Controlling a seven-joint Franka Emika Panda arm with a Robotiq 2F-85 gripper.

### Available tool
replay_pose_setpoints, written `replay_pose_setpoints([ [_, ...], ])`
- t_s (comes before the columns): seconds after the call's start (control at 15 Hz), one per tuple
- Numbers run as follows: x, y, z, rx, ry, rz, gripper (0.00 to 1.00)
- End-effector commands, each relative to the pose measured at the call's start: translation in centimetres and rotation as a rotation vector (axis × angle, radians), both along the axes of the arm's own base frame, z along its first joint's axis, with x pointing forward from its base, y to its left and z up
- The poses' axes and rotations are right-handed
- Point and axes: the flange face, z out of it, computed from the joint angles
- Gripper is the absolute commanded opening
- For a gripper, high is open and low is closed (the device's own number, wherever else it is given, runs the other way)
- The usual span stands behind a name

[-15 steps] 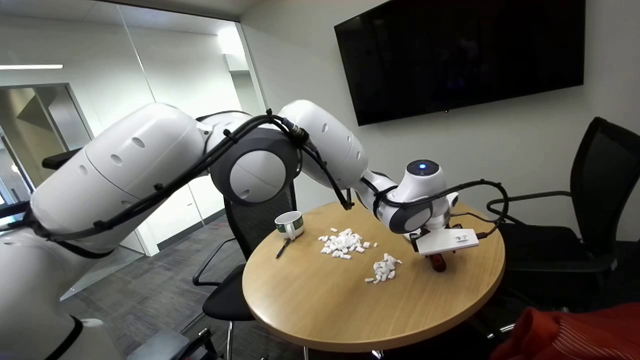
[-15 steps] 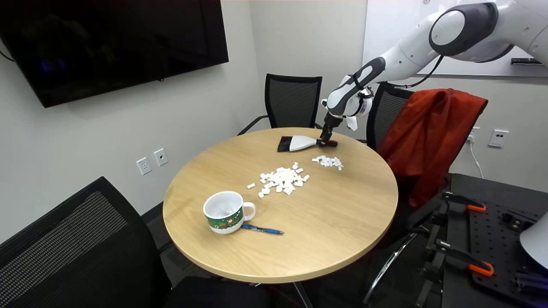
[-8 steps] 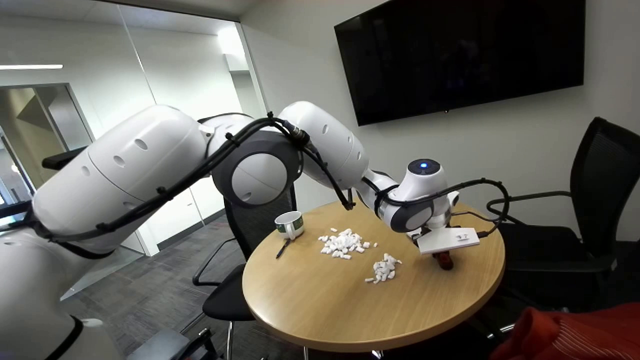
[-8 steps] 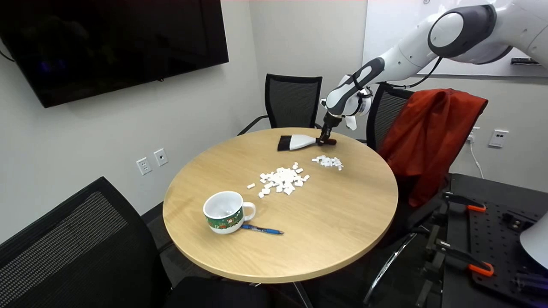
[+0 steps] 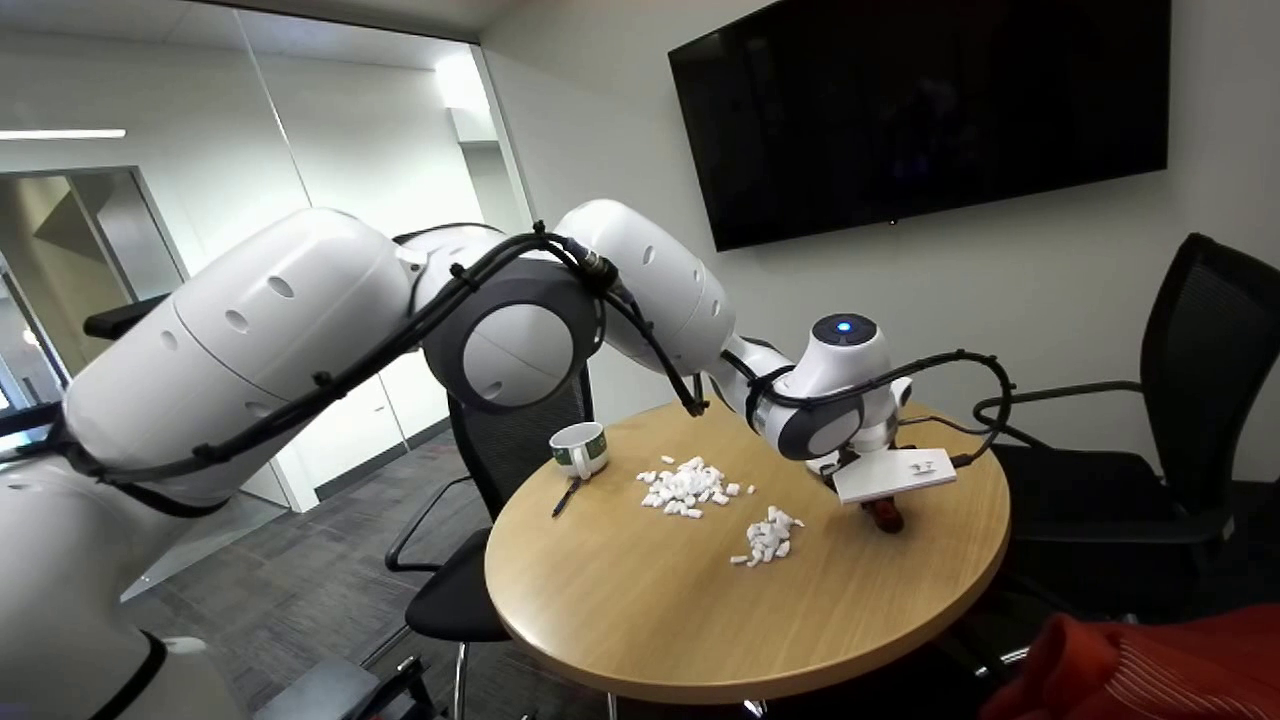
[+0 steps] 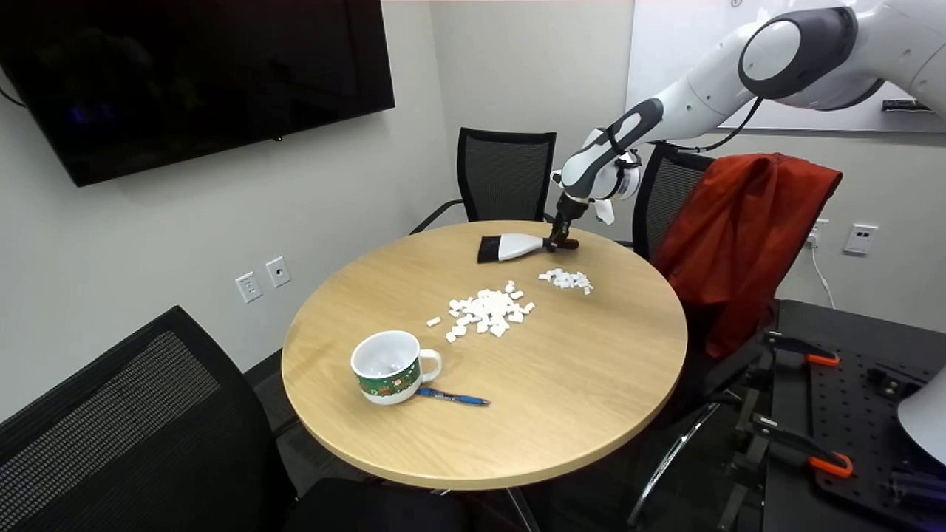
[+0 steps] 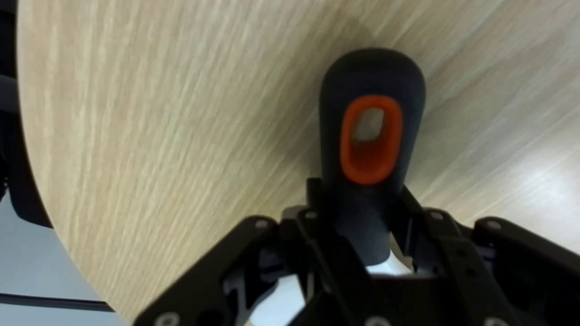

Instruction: Use the brush to sweep the white objects to the right side of the table

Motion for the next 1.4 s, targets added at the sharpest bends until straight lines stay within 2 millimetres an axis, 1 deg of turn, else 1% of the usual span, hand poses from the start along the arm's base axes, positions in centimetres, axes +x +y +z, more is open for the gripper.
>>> replay_pose_setpoints([
  [0.0, -0.8, 0.9, 3.7, -0.003, -0.019, 0.055, 0.13],
  [0.2, -1.1, 1.3, 6.3, -0.010, -0.042, 0.103, 0.13],
  [0.4, -1.6, 1.7, 8.8, -0.044, -0.010, 0.127, 0.13],
  [0.6, -1.8, 2.9, 10.6, -0.082, 0.042, 0.168, 0.13],
  [0.67, -1.8, 3.7, 11.2, -0.093, 0.066, 0.196, 0.13],
  [0.87, -1.7, 6.7, 13.1, -0.145, 0.133, 0.270, 0.13],
  [1.07, -0.7, 10.9, 15.0, -0.206, 0.170, 0.361, 0.13],
  [1.33, 0.6, 16.8, 16.7, -0.258, 0.180, 0.477, 0.13],
])
